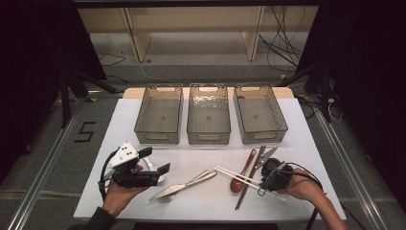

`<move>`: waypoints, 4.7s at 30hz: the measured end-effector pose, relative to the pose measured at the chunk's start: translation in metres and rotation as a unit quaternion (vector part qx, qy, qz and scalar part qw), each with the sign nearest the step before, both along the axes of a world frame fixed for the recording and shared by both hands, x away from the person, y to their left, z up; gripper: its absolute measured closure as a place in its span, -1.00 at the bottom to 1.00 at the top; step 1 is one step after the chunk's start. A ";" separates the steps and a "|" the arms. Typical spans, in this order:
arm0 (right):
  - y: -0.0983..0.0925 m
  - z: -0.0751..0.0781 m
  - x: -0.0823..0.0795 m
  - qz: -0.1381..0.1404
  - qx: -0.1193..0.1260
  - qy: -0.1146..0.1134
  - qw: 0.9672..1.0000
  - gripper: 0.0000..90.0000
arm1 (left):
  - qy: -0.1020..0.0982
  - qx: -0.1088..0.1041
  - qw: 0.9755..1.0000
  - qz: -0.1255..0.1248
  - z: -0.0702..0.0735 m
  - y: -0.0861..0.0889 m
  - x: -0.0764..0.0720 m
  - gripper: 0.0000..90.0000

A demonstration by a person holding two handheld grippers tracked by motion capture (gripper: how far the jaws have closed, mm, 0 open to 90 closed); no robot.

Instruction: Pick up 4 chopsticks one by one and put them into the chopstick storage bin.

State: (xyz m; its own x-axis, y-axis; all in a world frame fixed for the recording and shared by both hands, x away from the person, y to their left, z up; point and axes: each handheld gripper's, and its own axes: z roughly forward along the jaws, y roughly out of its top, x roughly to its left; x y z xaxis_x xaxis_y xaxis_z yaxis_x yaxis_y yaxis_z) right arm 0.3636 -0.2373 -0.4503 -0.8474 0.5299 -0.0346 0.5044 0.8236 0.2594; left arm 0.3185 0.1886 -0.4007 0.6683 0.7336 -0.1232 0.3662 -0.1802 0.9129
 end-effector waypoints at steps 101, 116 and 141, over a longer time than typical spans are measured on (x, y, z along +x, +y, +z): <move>0.110 0.048 -0.046 0.262 0.000 -0.100 0.960 0.89 | 0.085 0.319 0.899 -0.289 -0.011 -0.107 0.010 0.62; 0.105 0.048 -0.045 0.272 0.005 -0.113 0.956 0.79 | 0.091 0.319 0.884 -0.330 -0.011 -0.109 0.006 0.89; 0.022 0.060 -0.034 -0.013 0.209 -0.147 0.967 -0.32 | 0.113 0.230 0.955 -0.152 0.007 -0.057 0.042 0.90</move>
State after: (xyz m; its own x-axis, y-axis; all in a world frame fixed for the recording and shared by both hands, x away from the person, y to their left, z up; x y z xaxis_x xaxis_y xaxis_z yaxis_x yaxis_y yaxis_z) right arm 0.3293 -0.2153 -0.3900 -0.8194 0.5710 -0.0496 0.3779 0.6033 0.7023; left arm 0.3608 0.1314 -0.3933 0.8531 0.5217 -0.0003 0.4114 -0.6724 0.6153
